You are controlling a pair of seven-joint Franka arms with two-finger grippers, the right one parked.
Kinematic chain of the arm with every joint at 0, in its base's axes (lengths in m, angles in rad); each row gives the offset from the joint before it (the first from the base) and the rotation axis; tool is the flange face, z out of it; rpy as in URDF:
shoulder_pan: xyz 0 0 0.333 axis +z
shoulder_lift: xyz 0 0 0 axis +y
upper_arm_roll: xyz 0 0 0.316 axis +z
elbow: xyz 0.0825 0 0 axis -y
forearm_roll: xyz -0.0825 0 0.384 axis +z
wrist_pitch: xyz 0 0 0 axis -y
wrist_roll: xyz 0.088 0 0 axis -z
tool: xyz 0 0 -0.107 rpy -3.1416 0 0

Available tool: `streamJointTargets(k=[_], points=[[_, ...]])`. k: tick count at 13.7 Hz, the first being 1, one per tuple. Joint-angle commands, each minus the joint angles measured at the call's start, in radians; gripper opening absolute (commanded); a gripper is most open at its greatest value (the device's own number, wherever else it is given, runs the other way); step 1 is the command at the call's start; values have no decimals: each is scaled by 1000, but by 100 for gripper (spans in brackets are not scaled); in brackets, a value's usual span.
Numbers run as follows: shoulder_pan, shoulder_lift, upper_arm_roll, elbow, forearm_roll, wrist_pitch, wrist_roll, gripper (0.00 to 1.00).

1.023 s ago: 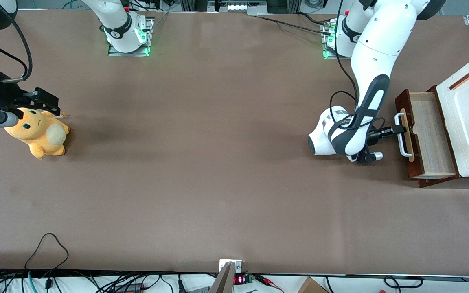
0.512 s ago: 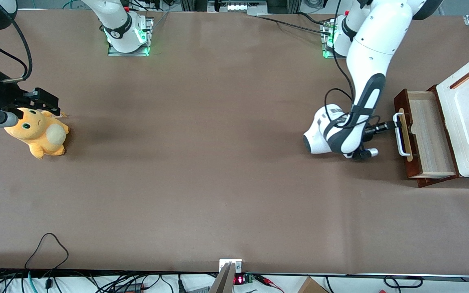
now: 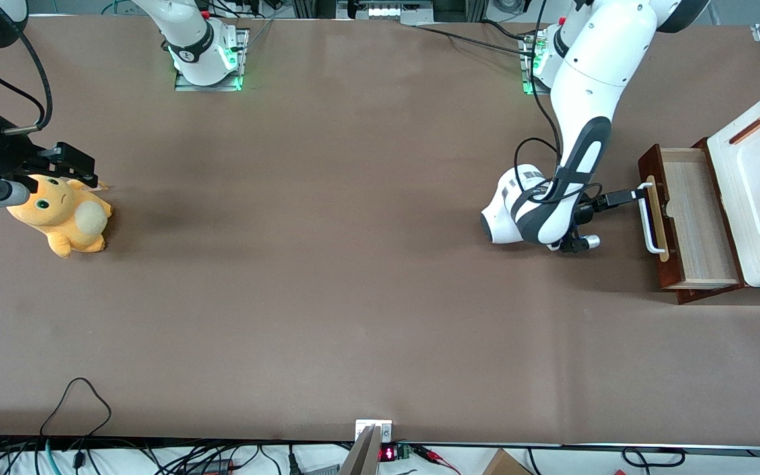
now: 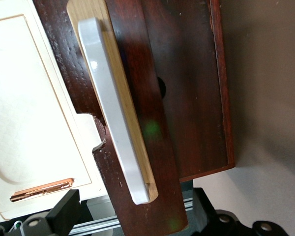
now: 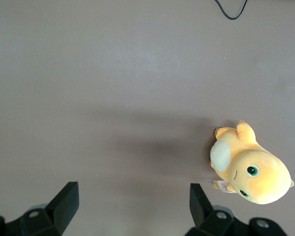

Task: Open lower drawer with left arm only
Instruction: 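Pull the gripped handle away from the cabinet, sliding the drawer out, then open the left gripper and release the drawer handle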

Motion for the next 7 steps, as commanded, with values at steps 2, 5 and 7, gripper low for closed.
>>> streamJointTargets(k=[2,5,7], points=[[3,-4,15,19,-18,-27,109,100],[9,-17,29,85,-44,-19,222,100],[9,-30,54,154,-106,-12,278,100]])
